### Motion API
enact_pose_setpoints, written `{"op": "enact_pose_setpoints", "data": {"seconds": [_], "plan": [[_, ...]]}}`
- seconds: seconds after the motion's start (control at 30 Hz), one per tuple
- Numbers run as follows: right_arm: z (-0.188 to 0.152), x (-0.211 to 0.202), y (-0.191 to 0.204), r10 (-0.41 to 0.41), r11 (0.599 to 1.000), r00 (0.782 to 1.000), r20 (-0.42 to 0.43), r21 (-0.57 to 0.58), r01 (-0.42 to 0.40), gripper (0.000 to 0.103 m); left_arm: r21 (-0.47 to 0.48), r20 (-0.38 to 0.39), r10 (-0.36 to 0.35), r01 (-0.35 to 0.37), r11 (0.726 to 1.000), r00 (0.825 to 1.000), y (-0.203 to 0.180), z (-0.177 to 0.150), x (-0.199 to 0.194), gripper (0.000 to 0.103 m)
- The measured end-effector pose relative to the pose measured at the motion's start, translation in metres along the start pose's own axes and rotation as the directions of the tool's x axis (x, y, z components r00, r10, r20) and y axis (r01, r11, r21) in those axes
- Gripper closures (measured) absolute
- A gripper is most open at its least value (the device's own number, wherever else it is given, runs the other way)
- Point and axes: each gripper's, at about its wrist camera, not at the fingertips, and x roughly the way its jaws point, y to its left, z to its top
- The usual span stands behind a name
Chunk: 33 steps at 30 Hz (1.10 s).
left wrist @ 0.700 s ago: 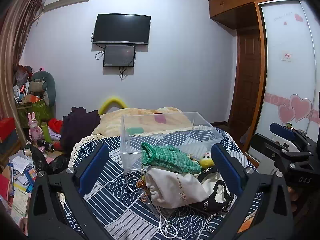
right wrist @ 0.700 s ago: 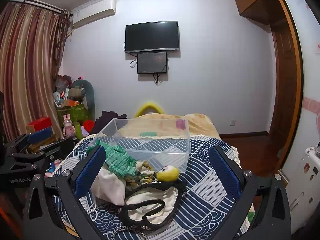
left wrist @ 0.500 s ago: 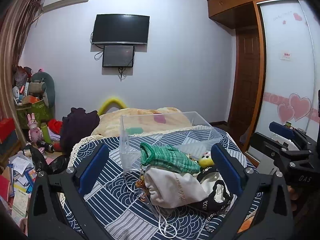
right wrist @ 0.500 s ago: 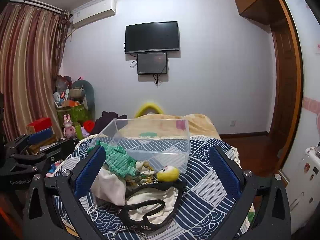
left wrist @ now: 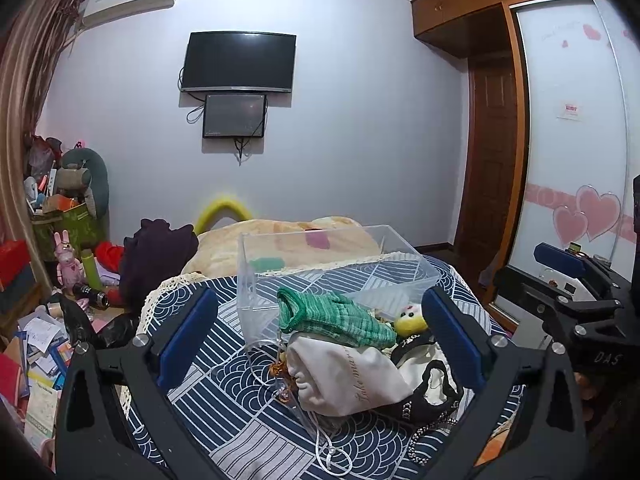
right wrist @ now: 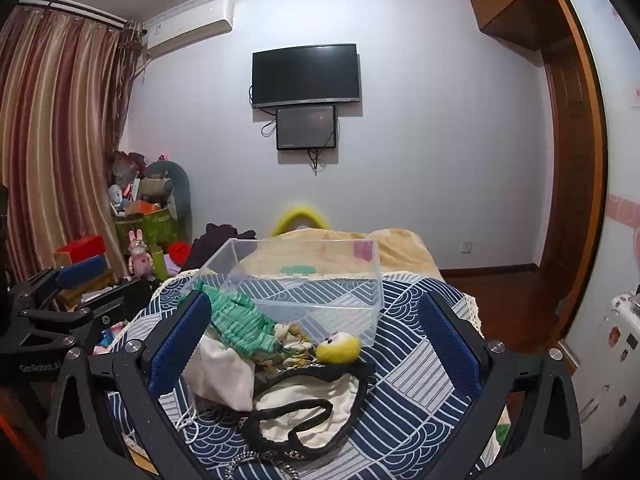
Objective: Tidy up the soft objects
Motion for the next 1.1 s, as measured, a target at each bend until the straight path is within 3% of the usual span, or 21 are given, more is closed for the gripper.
{"op": "enact_pose_setpoints", "data": {"seconds": [1.1], "plan": [[-0.0018,-0.0008,0.0006,0.001,1.0,1.0,0.014,-0.001,-0.001,0.0,0.007,0.008,-0.002,0.002,1.0,1.0,-0.0038,0.0003,-0.0027,0.0]]}}
